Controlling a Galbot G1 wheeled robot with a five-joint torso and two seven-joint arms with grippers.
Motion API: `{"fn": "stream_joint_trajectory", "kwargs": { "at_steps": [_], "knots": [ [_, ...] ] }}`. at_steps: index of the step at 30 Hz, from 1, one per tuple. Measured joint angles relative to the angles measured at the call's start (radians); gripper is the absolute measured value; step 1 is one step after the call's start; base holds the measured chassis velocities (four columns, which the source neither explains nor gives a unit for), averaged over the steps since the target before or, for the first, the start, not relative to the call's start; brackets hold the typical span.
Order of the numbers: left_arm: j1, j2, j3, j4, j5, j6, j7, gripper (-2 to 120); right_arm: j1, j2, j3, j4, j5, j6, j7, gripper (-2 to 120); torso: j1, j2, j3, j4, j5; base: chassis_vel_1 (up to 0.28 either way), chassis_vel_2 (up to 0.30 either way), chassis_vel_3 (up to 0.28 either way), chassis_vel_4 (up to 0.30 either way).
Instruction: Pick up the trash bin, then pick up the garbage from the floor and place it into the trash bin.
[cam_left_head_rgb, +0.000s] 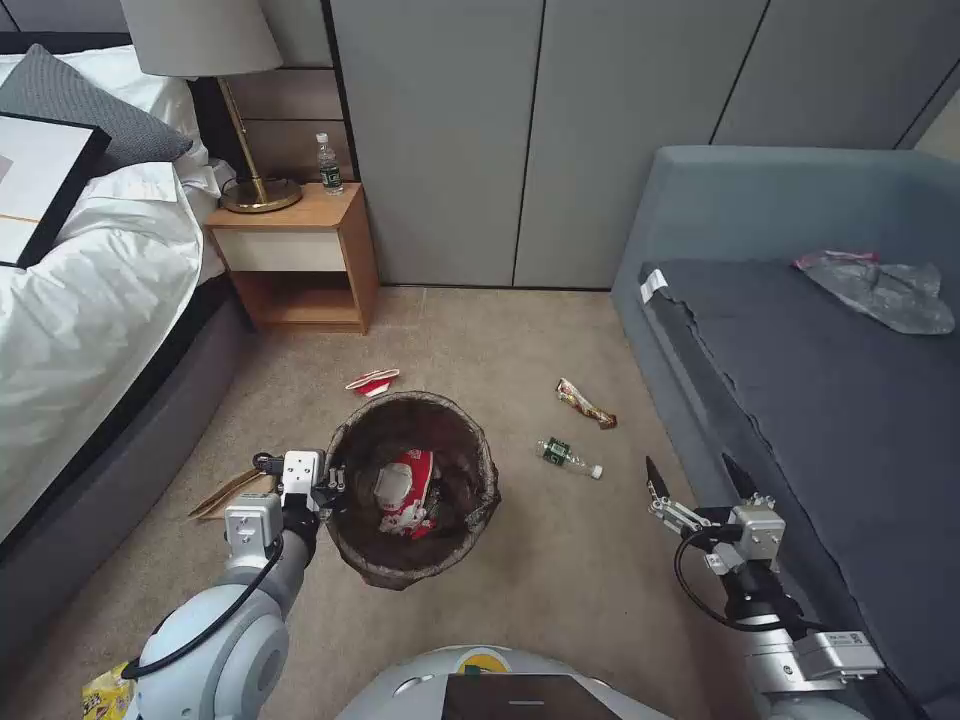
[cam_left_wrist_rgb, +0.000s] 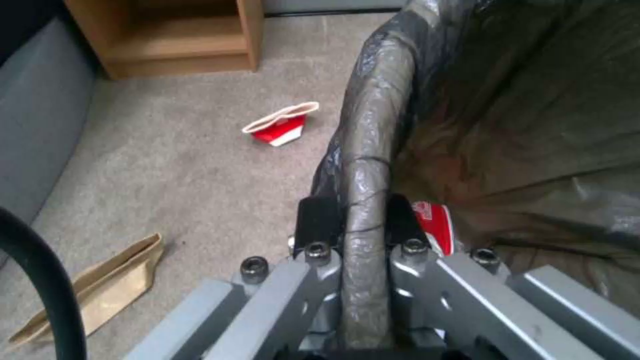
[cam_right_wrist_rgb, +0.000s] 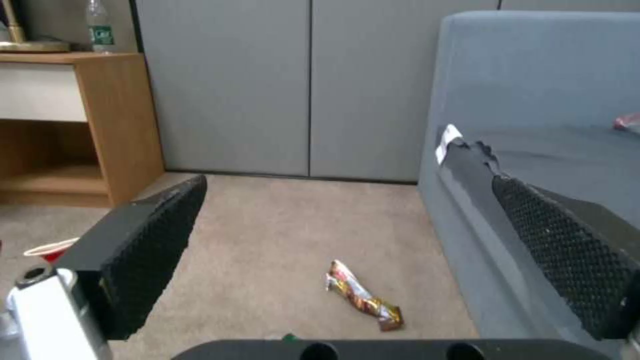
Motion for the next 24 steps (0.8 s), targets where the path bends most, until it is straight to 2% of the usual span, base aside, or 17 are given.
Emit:
{"fn": "stream_joint_trajectory", "kwargs": {
  "at_steps": [24],
  "knots": [
    [-0.002,-0.006,0.000,0.000,0.002,-0.001,0.000,2,0.022,0.003,-0.012,-0.009,0.003,-0.012,0.000,100,0.000,0.000,0.000,-0.0001,0.0000,-0.064,0.065,0.069,-0.071]
  ]
}}
